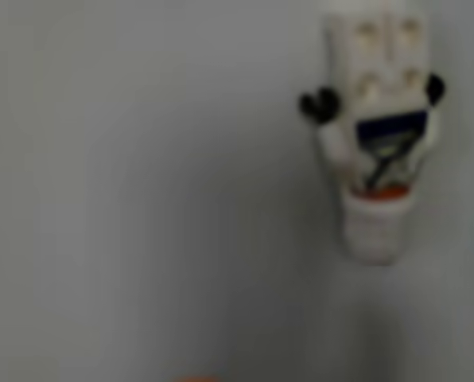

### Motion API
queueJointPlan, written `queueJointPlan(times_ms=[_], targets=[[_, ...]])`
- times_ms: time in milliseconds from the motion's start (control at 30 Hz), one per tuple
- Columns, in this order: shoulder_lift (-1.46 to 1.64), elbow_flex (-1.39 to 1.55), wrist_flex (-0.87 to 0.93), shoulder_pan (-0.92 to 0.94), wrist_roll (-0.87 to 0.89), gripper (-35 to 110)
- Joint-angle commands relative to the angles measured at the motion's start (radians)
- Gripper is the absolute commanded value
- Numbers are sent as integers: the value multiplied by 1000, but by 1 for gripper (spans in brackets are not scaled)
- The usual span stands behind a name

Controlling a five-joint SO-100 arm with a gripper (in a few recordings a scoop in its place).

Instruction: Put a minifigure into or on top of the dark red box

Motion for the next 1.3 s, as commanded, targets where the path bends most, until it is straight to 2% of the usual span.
queueJointPlan(times_ms=[0,433,900,1267], targets=[[-34,-110,17,-29,-18,18],[-367,-601,227,-46,-32,18],[-408,-580,204,34,-77,18],[-597,-831,327,17,-86,17]])
